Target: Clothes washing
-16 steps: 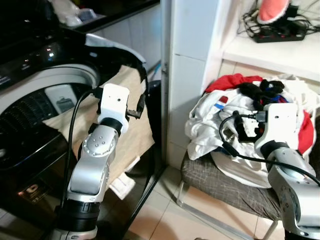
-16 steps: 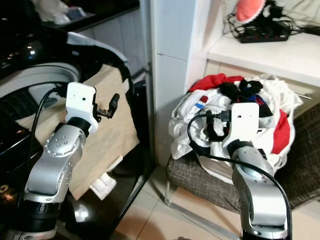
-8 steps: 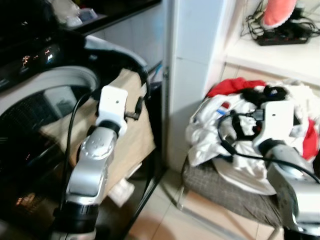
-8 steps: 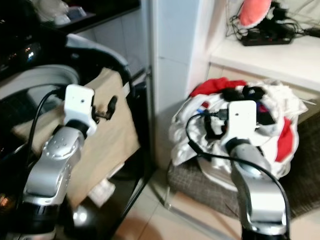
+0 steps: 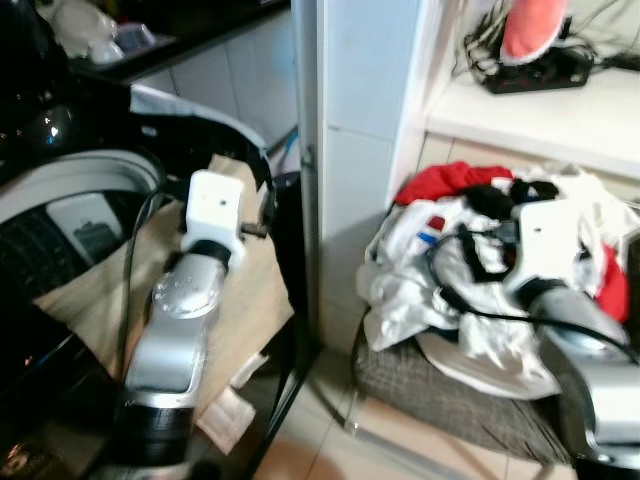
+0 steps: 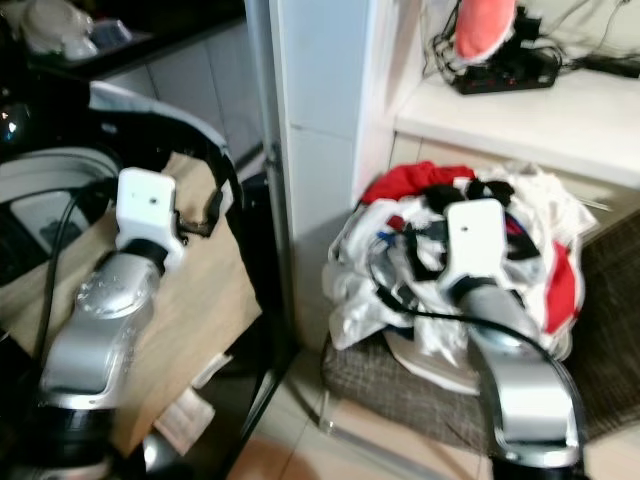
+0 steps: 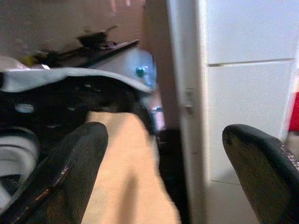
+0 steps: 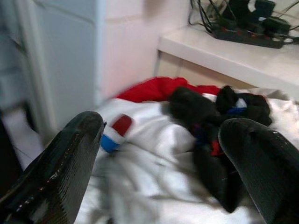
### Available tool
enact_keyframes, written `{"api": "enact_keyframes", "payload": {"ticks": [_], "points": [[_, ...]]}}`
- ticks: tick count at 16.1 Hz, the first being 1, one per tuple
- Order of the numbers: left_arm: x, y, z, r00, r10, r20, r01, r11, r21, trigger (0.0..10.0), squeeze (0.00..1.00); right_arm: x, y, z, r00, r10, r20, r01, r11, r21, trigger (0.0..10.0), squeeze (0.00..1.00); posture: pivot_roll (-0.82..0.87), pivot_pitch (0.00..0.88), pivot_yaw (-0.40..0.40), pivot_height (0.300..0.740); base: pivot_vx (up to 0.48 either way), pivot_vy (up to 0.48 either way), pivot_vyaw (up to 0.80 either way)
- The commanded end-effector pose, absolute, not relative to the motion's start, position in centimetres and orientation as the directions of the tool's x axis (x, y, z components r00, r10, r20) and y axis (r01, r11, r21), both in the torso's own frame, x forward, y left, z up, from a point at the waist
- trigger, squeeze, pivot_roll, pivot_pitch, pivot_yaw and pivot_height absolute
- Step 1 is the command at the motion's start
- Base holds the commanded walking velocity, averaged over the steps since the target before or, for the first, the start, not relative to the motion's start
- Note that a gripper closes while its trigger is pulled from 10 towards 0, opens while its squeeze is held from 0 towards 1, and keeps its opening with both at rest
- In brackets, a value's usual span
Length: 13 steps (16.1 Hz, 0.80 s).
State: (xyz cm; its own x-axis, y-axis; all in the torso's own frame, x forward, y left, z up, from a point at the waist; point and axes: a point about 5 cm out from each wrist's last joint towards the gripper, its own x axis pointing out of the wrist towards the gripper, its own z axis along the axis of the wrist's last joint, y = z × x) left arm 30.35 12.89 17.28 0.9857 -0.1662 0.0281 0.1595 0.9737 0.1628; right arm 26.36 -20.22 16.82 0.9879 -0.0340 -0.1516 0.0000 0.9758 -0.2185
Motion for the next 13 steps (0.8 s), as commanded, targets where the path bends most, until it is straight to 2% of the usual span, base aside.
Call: {"api": "enact_keyframes", "payload": {"ticks": [1, 2, 13], "points": [[30.4, 13.8, 17.5, 0.991, -0.131, 0.031, 0.123, 0.976, 0.177, 10.0, 0.00, 26.6, -19.2, 17.0, 0.990, 0.018, -0.141, -0.046, 0.978, -0.203, 10.0, 0.00, -0.05, 0.000, 0.020, 0.740, 0.274, 0.000, 0.80], [30.4, 13.9, 17.5, 0.992, -0.121, 0.032, 0.113, 0.976, 0.187, 10.0, 0.00, 26.6, -19.2, 17.0, 0.991, 0.011, -0.133, -0.036, 0.983, -0.180, 10.0, 0.00, -0.05, 0.000, 0.018, 0.740, 0.247, 0.000, 0.54], [30.4, 13.1, 17.3, 0.984, -0.174, 0.020, 0.167, 0.967, 0.194, 10.0, 0.00, 26.6, -20.9, 17.3, 0.987, -0.109, -0.116, 0.090, 0.984, -0.154, 10.0, 0.00, -0.05, 0.000, 0.033, 0.740, 0.000, 0.000, 0.00]]}}
